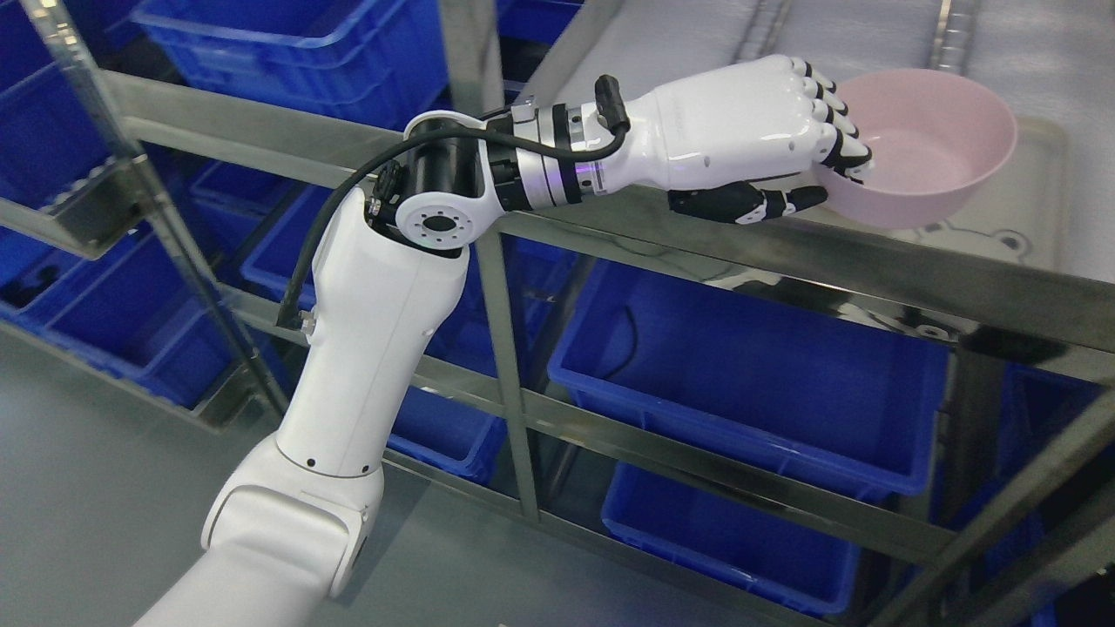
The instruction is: Stack pink IKEA bowl on shelf middle layer
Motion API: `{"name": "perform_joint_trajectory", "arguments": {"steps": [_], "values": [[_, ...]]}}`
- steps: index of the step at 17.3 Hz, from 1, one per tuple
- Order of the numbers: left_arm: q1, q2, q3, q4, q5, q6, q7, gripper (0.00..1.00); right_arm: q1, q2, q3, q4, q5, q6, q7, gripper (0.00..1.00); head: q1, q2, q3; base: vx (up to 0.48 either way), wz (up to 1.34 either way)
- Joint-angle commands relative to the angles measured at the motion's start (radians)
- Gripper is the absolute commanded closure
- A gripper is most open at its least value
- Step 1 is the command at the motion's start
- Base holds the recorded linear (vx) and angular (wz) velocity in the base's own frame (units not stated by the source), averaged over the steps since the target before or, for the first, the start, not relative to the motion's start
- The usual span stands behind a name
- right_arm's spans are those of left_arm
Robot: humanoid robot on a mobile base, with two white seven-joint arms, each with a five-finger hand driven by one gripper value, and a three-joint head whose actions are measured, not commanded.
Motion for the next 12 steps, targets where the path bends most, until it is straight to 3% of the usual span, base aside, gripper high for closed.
{"name": "perform_joint_trajectory", "arguments": {"steps": [1, 5, 12], "values": [[-0.068, 0.018, 0.214, 0.030, -0.173, 0.025, -0.085, 0.95, 0.000, -0.017, 0.005, -0.018, -0.001, 0.001, 0.001, 0.00, 0.0000, 0.000, 0.000, 0.059, -1.15], [-0.062, 0.018, 0.357, 0.033, -0.348, 0.064, -0.178, 0.95, 0.000, -0.017, 0.005, -0.018, -0.001, 0.001, 0.001, 0.00, 0.0000, 0.000, 0.000, 0.039, -0.74], [-0.025, 0.018, 0.332, 0.112, -0.419, 0.064, -0.196, 0.95, 0.000, -0.017, 0.005, -0.018, -0.001, 0.001, 0.001, 0.00, 0.0000, 0.000, 0.000, 0.045, -0.38]]}}
